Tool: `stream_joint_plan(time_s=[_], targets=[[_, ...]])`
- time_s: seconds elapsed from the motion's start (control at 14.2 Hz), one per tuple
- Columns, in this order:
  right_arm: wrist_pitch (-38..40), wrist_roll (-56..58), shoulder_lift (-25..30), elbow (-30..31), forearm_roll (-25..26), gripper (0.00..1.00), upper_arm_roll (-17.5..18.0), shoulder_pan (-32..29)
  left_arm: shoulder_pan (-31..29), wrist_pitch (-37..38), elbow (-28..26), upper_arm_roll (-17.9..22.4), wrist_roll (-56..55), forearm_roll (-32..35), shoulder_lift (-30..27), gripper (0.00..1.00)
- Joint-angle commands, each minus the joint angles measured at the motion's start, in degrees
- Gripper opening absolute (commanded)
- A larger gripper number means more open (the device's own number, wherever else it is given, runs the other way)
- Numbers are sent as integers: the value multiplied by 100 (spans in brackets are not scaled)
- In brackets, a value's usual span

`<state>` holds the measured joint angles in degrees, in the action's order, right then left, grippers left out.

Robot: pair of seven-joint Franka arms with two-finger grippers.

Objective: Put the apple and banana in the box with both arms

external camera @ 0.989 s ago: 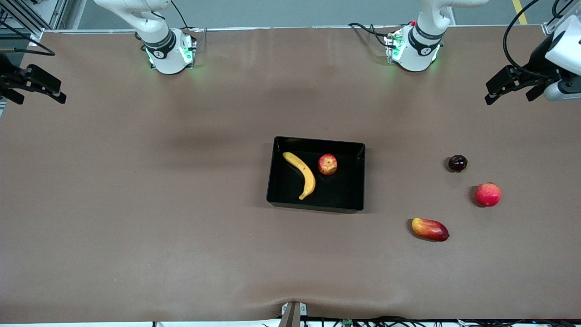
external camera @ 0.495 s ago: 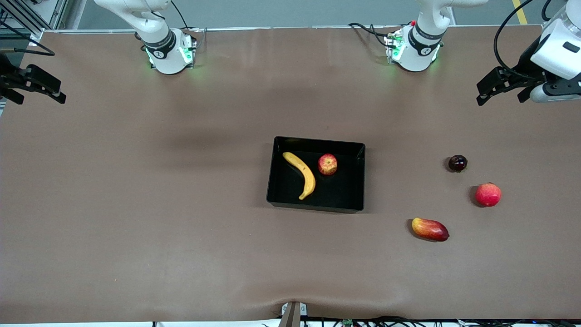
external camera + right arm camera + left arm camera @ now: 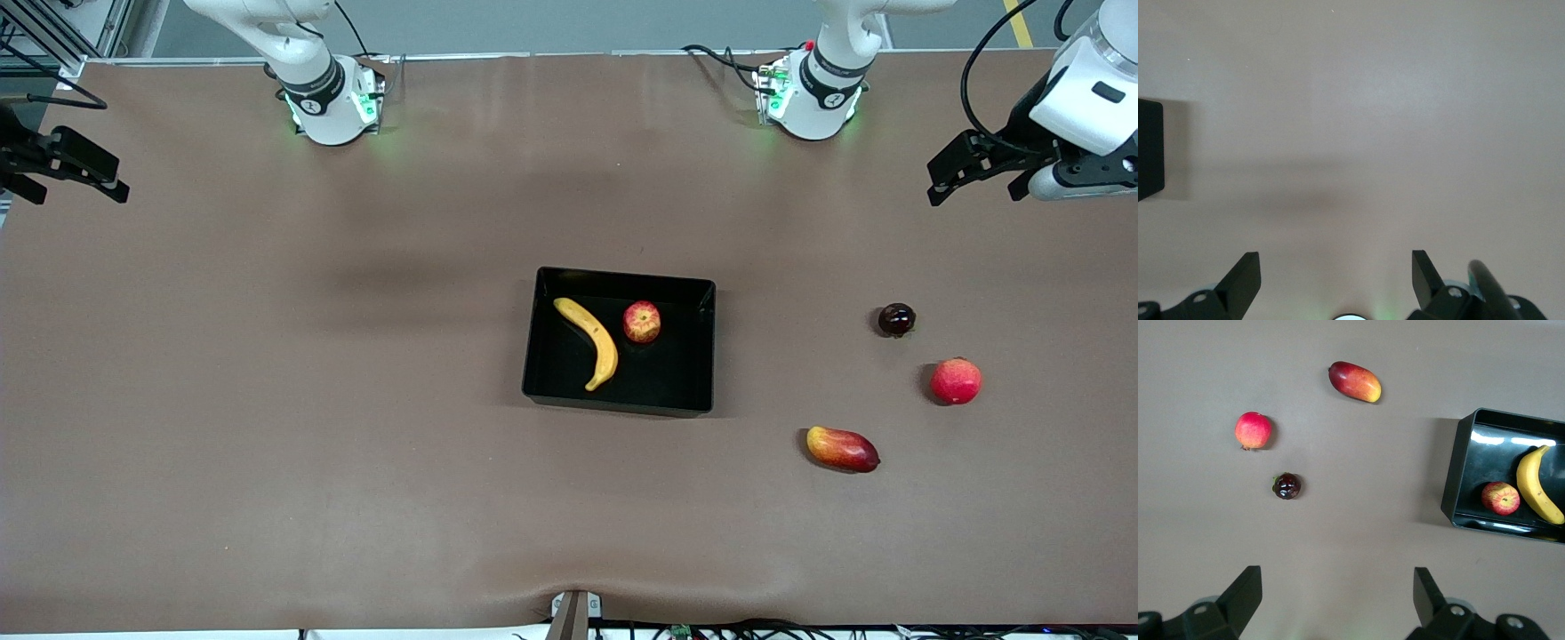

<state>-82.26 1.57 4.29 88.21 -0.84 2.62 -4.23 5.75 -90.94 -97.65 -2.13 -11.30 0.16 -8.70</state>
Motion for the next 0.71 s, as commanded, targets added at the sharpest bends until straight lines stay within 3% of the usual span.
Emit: stream_joint_plan(time_s=[0.0,0.64], targets=[[26,-34,20,-5,-83,100,90,-148,-48,-82,-35,-50,-74,-34,-44,100],[26,-34,20,3,-83,100,90,-148,-48,-56,176,-42,-30,-7,202,100]])
